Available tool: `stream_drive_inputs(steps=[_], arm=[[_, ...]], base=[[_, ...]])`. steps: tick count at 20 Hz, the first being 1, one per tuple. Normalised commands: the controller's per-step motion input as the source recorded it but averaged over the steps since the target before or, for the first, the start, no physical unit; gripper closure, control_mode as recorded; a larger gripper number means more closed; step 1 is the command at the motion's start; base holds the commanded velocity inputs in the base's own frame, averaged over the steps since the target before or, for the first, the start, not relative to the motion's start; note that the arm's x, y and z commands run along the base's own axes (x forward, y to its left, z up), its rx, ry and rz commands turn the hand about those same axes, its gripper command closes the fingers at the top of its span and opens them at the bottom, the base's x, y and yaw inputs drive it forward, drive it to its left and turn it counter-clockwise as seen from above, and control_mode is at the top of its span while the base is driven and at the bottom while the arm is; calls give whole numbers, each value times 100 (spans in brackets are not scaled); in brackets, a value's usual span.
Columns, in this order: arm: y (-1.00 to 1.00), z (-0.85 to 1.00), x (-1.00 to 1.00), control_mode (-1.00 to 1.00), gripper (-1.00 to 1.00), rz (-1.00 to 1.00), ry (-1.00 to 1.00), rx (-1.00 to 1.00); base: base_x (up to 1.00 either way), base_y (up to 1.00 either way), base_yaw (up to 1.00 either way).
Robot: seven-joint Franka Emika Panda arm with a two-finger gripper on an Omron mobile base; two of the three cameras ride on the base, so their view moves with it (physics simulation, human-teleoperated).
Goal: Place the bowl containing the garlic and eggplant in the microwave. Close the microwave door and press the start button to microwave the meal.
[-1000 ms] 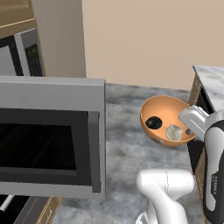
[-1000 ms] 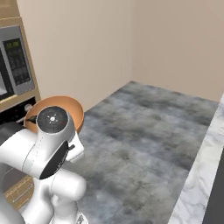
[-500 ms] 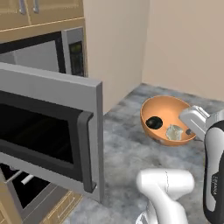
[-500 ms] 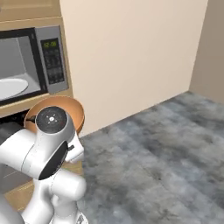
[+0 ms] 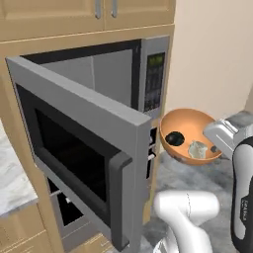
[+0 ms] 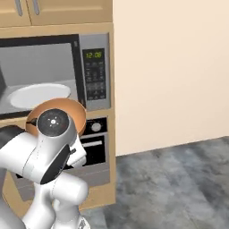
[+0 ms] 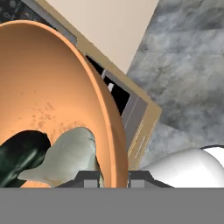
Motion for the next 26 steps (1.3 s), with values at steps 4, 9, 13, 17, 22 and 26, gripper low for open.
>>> stream_drive_inputs(steps=[4,9,13,17,22,26], arm=[[0,0,0,100,100,0,0,0],[0,0,0,100,100,0,0,0],[0,0,0,100,100,0,0,0],[0,0,0,100,100,0,0,0],[0,0,0,100,100,0,0,0],[0,0,0,100,100,0,0,0]], base=[[59,0,63],[1,0,62],[0,0,48],[0,0,40],[0,3,30],[0,-3,26]])
